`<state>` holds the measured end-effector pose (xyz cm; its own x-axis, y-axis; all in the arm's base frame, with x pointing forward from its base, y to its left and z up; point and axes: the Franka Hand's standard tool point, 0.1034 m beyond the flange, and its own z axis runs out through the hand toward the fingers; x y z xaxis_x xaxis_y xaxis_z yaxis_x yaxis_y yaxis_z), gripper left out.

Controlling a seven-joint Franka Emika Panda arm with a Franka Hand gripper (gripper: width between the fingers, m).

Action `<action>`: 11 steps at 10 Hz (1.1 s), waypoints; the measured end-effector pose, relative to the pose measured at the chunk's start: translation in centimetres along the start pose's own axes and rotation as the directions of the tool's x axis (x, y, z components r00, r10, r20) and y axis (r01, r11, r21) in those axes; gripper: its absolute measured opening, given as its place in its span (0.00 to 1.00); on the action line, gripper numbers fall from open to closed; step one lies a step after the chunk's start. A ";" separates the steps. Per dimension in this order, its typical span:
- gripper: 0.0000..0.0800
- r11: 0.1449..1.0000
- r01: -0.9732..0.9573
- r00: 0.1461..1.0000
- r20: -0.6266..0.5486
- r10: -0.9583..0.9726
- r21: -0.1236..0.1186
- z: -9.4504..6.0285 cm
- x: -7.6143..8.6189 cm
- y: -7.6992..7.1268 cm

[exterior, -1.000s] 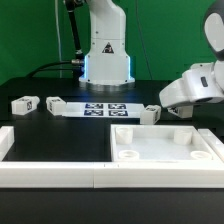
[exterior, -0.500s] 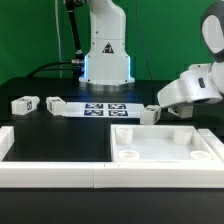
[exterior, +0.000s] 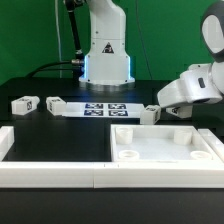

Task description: Assemble square table

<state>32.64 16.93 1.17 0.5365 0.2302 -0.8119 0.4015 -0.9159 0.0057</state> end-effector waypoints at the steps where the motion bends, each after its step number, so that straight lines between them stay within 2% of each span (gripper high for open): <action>1: 0.36 1.000 0.000 1.000 0.000 0.000 0.000 0.0 0.0 0.0; 2: 0.36 1.000 0.009 1.000 0.008 -0.009 0.000 -0.3 -0.3 0.2; 5: 0.36 0.999 0.041 0.998 -0.056 -0.040 0.020 -6.1 -3.3 3.0; 6: 0.36 0.999 0.030 0.998 -0.048 -0.028 0.028 -7.7 -5.2 4.0; 7: 0.36 0.999 0.022 0.998 -0.054 -0.020 0.028 -8.3 -5.9 4.2; 9: 0.36 1.000 0.019 0.981 -0.192 -0.014 0.024 -8.7 -4.8 4.2; 11: 0.36 1.000 0.014 0.951 -0.310 -0.008 0.018 -9.0 -4.9 4.5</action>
Offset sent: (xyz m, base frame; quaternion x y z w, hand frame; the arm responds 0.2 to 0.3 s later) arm 0.0402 -0.0200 0.0791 0.0245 -0.0055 -0.0504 0.9984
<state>38.48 14.60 10.45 0.7367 0.3281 -0.5912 0.3957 -0.9182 -0.0165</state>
